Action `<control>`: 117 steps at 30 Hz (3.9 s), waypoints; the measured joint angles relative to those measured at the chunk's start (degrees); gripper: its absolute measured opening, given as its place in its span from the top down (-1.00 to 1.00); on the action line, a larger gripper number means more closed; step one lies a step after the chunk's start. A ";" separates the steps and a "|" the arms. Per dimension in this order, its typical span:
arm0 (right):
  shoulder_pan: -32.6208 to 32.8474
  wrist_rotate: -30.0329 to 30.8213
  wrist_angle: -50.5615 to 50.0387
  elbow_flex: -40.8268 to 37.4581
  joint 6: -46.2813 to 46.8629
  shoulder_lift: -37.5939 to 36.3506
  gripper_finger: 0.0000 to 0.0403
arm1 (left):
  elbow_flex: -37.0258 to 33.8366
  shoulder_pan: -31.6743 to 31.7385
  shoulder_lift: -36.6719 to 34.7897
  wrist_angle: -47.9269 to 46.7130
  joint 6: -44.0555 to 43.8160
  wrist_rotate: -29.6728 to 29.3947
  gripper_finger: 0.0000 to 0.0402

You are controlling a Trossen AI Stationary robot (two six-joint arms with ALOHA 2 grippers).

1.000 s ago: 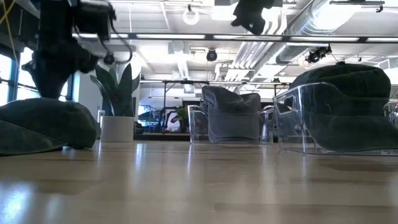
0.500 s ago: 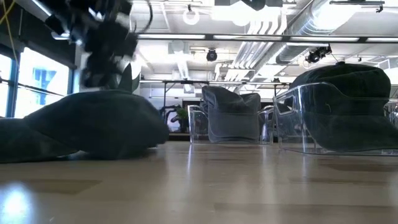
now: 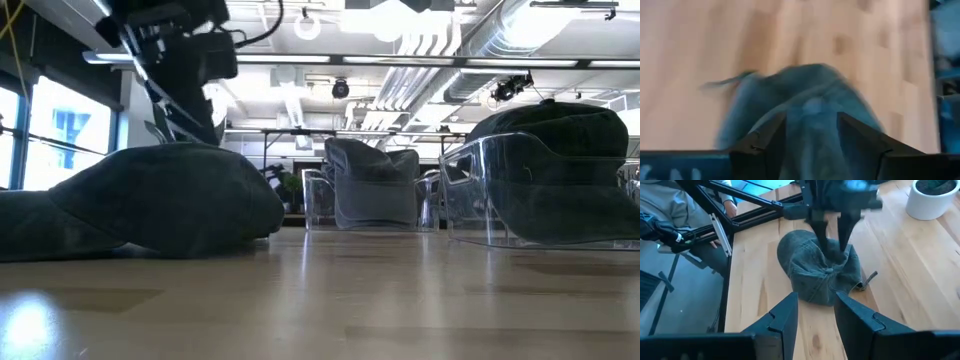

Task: Pick & Place hat
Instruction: Put the black cap into the bottom transparent bin

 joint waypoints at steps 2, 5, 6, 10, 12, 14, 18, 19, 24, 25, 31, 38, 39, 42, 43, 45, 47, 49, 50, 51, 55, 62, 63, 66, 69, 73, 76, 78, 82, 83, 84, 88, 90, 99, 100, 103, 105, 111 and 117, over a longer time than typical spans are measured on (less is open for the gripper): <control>0.17 -0.08 0.23 0.00 0.17 0.00 0.40 | 0.44 -0.25 2.93 1.68 3.05 1.48 0.08; 0.66 0.19 0.20 0.00 1.08 0.00 0.40 | 0.14 -0.24 6.77 2.12 4.52 0.88 -0.12; 0.95 0.48 0.15 0.00 1.40 0.00 0.40 | 0.19 -0.20 8.02 3.33 4.47 0.76 -0.20; 1.80 1.83 0.11 0.00 2.05 0.00 0.40 | 0.22 -0.24 10.56 3.77 5.21 -0.83 -0.50; 2.22 2.73 0.14 0.00 2.03 0.00 0.40 | 0.22 -0.26 11.90 2.14 6.84 -1.63 -0.60; 2.39 3.55 0.14 0.00 2.04 0.00 0.40 | 0.21 -0.21 13.39 0.35 8.83 -1.70 -0.63; 2.35 3.78 0.14 0.00 2.02 0.00 0.40 | 0.25 -0.22 15.45 -1.22 12.03 3.07 -0.50; 2.33 3.77 0.12 0.00 1.93 0.00 0.40 | 0.20 -0.22 15.72 -1.68 12.25 5.42 -0.41; 2.34 3.76 -0.60 0.00 1.75 0.00 0.40 | 0.22 -0.24 16.02 -1.46 12.03 14.87 0.29; 2.36 3.73 -0.91 0.00 1.73 0.00 0.40 | 0.22 -0.22 16.02 -1.44 11.96 16.69 0.48; 4.44 4.62 -1.80 0.00 0.03 0.00 0.40 | 0.81 -0.26 12.40 -1.72 4.43 26.24 0.90; 6.38 10.27 -4.19 0.00 -2.98 0.00 0.40 | 6.08 -0.22 1.66 -0.93 -6.65 18.98 0.96; 6.31 11.20 -4.39 -0.42 -2.98 -0.01 0.40 | 6.79 -0.22 0.25 -0.61 -8.55 16.81 0.96; 6.25 13.88 -0.49 -6.35 -2.01 -1.78 0.40 | 8.53 -0.22 -3.41 2.98 -13.40 11.61 0.99; 6.26 14.03 2.52 -9.18 -0.97 -2.82 0.40 | 8.73 -0.22 -4.63 3.84 -14.95 10.02 0.99; 5.95 12.92 10.92 -14.99 1.24 -5.26 0.38 | 8.90 -0.22 -5.95 7.47 -18.09 8.21 0.99; 5.43 10.00 18.17 -19.68 2.86 -8.24 0.34 | 8.90 -0.22 -6.59 9.79 -20.42 6.97 0.99; 4.63 7.58 23.61 -22.99 3.07 -10.97 0.26 | 8.88 -0.22 -6.87 12.37 -21.86 6.14 0.99; 4.40 6.98 25.46 -24.25 2.25 -12.13 0.20 | 8.88 -0.22 -6.96 13.49 -22.48 6.11 0.99; 4.26 6.92 26.72 -25.21 0.91 -13.09 0.13 | 8.88 -0.22 -7.00 14.31 -22.82 6.10 1.00; 4.38 8.46 31.09 -27.54 -11.29 -15.05 -0.18 | 8.86 -0.22 -6.88 16.97 -24.14 6.18 1.00; 1.11 7.91 31.99 -28.20 -23.73 -10.88 -0.45 | 8.82 -0.22 -6.25 21.57 -24.14 7.58 1.00; -0.09 6.01 32.85 -28.20 -23.85 -9.91 -0.45 | 8.84 -0.22 -6.27 22.32 -24.14 7.88 1.00; -3.85 0.48 35.42 -28.20 -23.94 -7.29 -0.45 | 8.84 -0.22 -6.23 24.54 -24.14 9.25 1.00; -7.84 -4.45 39.50 -28.22 -23.52 -6.23 -0.44 | 8.84 -0.22 -6.25 26.11 -24.15 10.08 1.00; -12.72 -17.33 45.57 -28.20 -18.89 -6.27 -0.44 | 8.84 -0.22 -6.25 26.11 -24.14 10.04 1.00; -14.70 -23.97 47.70 -28.20 -17.02 -5.76 -0.44 | 8.84 -0.22 -6.24 26.17 -24.14 9.95 1.00; -15.17 -25.72 49.10 -28.17 -17.01 -4.80 -0.44 | 8.84 -0.22 -6.24 26.19 -24.14 9.22 1.00; -15.20 -32.27 55.95 -28.17 -13.13 -0.19 -0.44 | 8.84 -0.22 -6.24 26.10 -24.14 6.82 1.00; -15.04 -33.96 57.58 -28.17 -11.71 0.95 -0.43 | 8.84 -0.21 -6.25 26.10 -24.14 6.39 1.00; -14.77 -35.62 58.82 -28.17 -10.10 1.82 -0.43 | 8.84 -0.20 -6.23 26.10 -24.14 6.22 1.00; -14.18 -43.66 58.30 -28.13 -4.74 2.56 -0.30 | 8.84 -0.20 -6.24 26.02 -24.14 7.18 1.00; -13.95 -48.71 58.02 -28.13 -0.83 2.03 -0.15 | 8.84 -0.22 -6.23 26.03 -24.16 9.34 1.00; -11.18 -58.50 58.73 -28.04 7.14 -0.52 0.93 | 8.84 -0.24 -6.23 26.21 -24.08 15.71 1.00; -10.58 -57.58 58.74 -28.04 7.12 -0.52 0.94 | 8.84 -0.26 -6.23 26.42 -23.89 15.67 1.00; -9.35 -52.47 57.73 -28.04 6.29 -0.52 0.84 | 8.84 -0.24 -6.23 28.10 -22.97 15.47 1.00; -9.35 -49.25 56.98 -28.06 6.96 -0.52 0.77 | 8.84 -0.22 -6.23 29.87 -22.65 15.34 1.00; -12.16 -45.35 55.03 -28.06 8.06 -0.52 0.43 | 8.84 -0.22 -6.23 30.54 -22.59 15.29 1.00; -13.60 -37.96 56.63 -28.06 2.67 -0.52 -0.19 | 8.84 -0.22 -6.23 30.11 -22.07 15.88 1.00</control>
